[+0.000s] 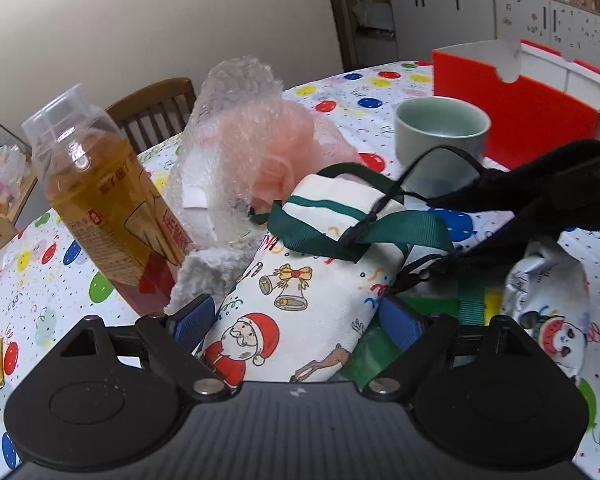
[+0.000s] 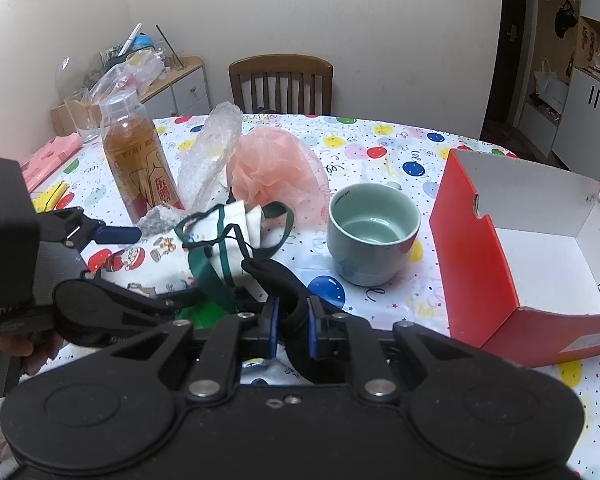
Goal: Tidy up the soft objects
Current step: 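Carry the Santa-print bag with the left tool while the right tool carries the mask into the shoebox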
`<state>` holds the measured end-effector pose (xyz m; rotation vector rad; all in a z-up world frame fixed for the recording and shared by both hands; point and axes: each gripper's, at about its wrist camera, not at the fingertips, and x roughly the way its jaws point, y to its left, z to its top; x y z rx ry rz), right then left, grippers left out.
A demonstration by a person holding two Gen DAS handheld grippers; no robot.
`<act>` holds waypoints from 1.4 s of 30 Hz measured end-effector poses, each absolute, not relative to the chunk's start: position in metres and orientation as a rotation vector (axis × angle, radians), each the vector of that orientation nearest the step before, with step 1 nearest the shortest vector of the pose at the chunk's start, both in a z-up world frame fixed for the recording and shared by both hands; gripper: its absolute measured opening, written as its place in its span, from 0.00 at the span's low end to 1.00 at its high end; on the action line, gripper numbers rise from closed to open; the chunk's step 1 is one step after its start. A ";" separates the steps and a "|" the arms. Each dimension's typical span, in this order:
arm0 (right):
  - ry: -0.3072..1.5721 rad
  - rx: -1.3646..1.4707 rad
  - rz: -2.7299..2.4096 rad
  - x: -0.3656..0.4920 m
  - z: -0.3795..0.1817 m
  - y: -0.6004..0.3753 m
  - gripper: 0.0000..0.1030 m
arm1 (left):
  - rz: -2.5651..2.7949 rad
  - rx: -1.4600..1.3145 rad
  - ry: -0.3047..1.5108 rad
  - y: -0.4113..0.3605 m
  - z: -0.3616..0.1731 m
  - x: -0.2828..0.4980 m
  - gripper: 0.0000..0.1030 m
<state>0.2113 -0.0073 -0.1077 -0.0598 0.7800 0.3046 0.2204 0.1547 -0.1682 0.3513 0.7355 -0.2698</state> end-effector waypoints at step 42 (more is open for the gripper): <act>0.500 0.050 0.287 0.202 0.010 -0.148 0.06 | -0.295 0.057 0.579 0.132 -0.015 0.190 0.13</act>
